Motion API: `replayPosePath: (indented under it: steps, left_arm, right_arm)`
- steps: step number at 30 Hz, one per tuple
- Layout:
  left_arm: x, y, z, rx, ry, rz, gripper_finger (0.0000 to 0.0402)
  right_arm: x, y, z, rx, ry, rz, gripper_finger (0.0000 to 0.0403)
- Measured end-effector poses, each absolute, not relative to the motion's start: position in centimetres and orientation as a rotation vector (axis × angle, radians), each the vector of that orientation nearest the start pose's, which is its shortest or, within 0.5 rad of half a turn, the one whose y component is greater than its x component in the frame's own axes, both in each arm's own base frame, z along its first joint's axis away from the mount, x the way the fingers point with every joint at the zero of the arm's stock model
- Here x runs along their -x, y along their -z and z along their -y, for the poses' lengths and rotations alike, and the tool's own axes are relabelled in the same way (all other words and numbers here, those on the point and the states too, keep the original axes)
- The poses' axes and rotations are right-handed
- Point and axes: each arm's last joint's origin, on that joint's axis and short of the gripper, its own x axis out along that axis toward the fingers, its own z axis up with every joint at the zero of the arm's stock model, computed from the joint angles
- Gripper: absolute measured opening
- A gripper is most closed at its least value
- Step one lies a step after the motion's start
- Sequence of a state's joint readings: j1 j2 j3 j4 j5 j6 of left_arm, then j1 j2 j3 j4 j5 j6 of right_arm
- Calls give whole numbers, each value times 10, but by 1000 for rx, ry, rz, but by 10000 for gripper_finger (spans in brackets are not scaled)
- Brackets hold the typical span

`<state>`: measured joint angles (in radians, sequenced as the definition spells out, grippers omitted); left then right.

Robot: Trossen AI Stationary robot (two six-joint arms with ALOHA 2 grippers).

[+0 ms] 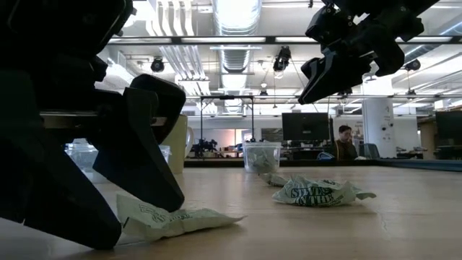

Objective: Pick and place items into bin
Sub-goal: Put the stevia packet into the bottom transparent bin

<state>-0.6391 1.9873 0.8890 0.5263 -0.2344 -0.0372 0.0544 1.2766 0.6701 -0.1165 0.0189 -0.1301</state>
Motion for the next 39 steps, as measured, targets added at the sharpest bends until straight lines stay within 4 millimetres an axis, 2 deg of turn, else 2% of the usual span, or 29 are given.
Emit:
replayPosePath:
  steps: [11,34,39]
  left_arm:
    - [-304,-103,214,-223,390,-529,148]
    - [-305,-103,213,-285,392,-522,6]
    - [-305,-104,212,-289,379,-519,1]
  right_arm:
    - [-251,-202,-13,151,-81,-719,63]
    - [-251,-202,-13,151,-81,-719,60]
    - [-251,-201,-13,151,-81,-720,60]
